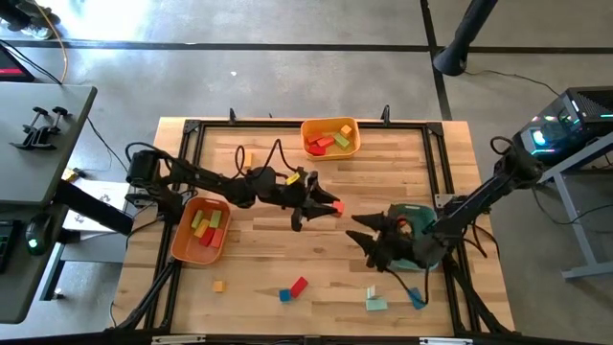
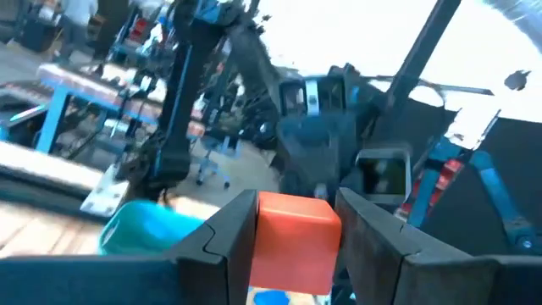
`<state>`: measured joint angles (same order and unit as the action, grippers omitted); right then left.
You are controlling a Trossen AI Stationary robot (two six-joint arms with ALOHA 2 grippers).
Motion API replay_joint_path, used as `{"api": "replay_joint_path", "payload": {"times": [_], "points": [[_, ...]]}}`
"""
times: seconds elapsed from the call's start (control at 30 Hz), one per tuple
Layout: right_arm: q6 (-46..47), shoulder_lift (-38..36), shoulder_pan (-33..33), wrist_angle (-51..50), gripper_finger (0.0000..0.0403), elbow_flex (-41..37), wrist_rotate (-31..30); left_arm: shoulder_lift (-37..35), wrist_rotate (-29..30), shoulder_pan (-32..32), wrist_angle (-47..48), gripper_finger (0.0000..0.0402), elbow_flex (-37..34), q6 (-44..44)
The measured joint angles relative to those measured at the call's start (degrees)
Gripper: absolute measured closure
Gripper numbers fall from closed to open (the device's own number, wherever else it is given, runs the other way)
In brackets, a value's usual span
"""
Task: Sort blocks by size
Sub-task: Put the orange small block into the green bin
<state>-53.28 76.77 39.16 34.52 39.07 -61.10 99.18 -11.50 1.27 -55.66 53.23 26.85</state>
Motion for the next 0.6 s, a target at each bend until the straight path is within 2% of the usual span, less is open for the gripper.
{"api": "replay_joint_path", "payload": {"times": [0.1,0.2,0.4,0.6], "points": [[-8.57,0.00,-0.94,-4.56,0.0160,1.59,1.77,-0.10,-0.01,0.27,-1.58,0.0266,0.02,-0.44],[-14.30,-0.02,-3.40,-4.57,0.0160,2.85,1.65,0.00,0.01,0.27,-1.14,0.0266,0.02,-0.85],[-14.42,-0.02,-8.65,-5.15,0.0160,3.37,2.74,-0.02,0.02,0.27,-1.13,0.0266,0.02,-2.08],[-14.24,-0.02,-10.47,-5.62,0.0160,3.37,12.19,-0.02,0.02,0.18,-1.12,0.0266,0.02,-2.04]]}}
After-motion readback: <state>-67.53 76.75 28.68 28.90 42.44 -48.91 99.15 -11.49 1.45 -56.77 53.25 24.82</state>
